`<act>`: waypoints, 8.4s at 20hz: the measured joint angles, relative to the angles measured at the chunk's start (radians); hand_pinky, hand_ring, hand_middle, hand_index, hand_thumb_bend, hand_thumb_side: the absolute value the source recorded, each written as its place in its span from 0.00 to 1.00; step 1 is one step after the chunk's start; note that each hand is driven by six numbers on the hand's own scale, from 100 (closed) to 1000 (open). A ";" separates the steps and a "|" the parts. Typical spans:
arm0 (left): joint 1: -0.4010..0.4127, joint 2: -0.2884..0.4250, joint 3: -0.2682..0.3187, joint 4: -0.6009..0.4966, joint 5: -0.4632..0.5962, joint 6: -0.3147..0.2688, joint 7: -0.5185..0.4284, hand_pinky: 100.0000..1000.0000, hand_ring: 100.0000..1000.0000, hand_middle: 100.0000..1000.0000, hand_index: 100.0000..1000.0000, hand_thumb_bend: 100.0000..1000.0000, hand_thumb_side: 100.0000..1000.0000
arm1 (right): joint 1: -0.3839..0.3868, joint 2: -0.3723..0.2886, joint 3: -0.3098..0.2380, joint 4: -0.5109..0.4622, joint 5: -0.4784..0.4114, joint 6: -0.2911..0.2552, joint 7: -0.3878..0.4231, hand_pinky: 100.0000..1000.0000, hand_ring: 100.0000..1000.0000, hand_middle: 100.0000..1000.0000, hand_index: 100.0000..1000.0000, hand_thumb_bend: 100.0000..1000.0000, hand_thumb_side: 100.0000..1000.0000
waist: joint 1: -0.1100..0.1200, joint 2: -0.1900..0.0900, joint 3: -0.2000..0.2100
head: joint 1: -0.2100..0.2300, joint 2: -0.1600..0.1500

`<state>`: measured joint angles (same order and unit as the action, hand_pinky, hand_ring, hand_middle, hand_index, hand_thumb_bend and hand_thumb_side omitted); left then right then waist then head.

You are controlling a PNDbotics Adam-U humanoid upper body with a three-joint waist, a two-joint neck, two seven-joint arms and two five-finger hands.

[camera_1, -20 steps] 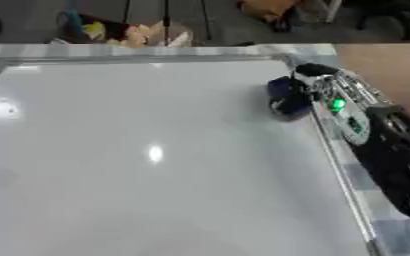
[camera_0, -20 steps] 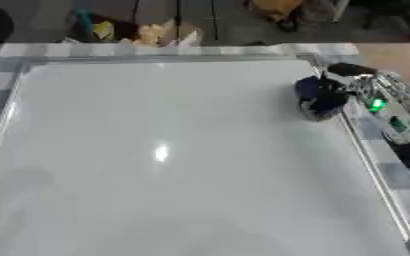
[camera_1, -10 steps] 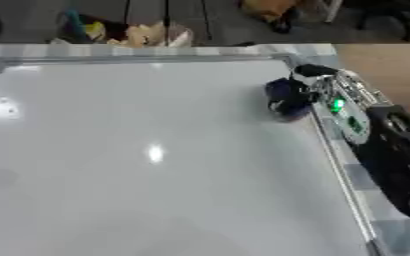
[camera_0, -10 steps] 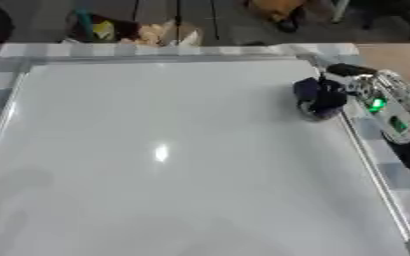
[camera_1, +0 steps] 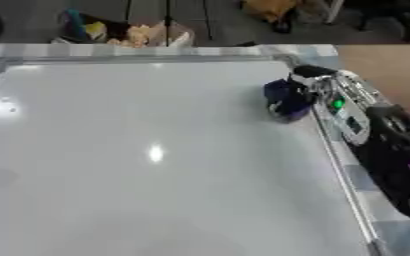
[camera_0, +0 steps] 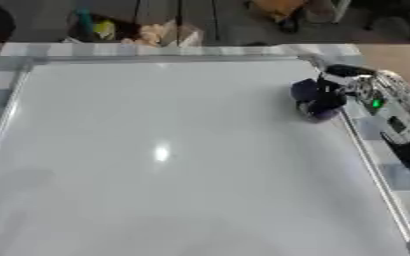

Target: Wipe the whiteboard clean with a brush.

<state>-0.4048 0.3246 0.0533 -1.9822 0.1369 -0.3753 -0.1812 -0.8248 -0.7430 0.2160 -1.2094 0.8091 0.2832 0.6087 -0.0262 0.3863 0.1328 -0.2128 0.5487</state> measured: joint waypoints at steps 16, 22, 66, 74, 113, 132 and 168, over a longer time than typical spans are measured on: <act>0.000 -0.001 -0.001 0.000 0.003 0.007 -0.003 0.32 0.55 0.49 0.68 0.03 0.98 | -0.036 0.044 0.052 -0.011 0.004 -0.027 0.050 0.46 0.53 0.23 0.40 0.00 0.43 | -0.008 -0.006 0.003 | -0.008 0.000; 0.000 -0.001 -0.003 0.000 0.003 0.009 -0.004 0.32 0.55 0.49 0.68 0.03 0.98 | -0.047 0.057 0.063 -0.011 0.002 -0.030 0.066 0.46 0.52 0.23 0.40 0.00 0.43 | -0.013 -0.006 0.003 | -0.010 0.000; 0.000 -0.009 -0.006 0.000 0.003 0.011 -0.006 0.32 0.56 0.49 0.68 0.03 0.97 | -0.043 0.042 -0.031 0.123 0.135 0.042 -0.019 0.43 0.54 0.24 0.43 0.00 0.45 | -0.001 -0.015 -0.004 | -0.005 0.000; 0.000 -0.009 -0.006 0.000 0.003 0.011 -0.007 0.31 0.56 0.49 0.68 0.03 0.97 | -0.047 0.042 -0.038 0.140 0.162 0.044 -0.018 0.44 0.54 0.25 0.44 0.00 0.46 | 0.000 -0.017 -0.006 | -0.002 0.000; 0.000 -0.010 -0.006 0.000 0.012 0.026 -0.008 0.31 0.57 0.49 0.68 0.03 0.97 | -0.060 0.063 0.064 0.056 0.127 -0.041 0.076 0.43 0.54 0.24 0.43 0.00 0.46 | -0.014 -0.027 -0.002 | -0.005 -0.006; 0.000 -0.010 -0.006 0.000 0.013 0.028 -0.007 0.31 0.57 0.49 0.68 0.03 0.97 | -0.065 0.071 0.087 0.031 0.097 -0.054 0.105 0.42 0.53 0.24 0.43 0.00 0.46 | -0.016 -0.029 0.006 | -0.009 -0.006; 0.000 -0.017 -0.012 0.000 0.012 0.025 -0.007 0.30 0.59 0.50 0.68 0.02 0.97 | -0.043 0.028 -0.033 0.168 0.220 0.018 0.004 0.43 0.55 0.25 0.43 0.00 0.47 | 0.000 -0.033 -0.009 | -0.001 -0.007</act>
<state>-0.4046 0.3077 0.0416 -1.9822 0.1484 -0.3504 -0.1887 -0.8677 -0.7153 0.1829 -1.0418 1.0286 0.3015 0.6124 -0.0258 0.3537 0.1235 -0.2134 0.5420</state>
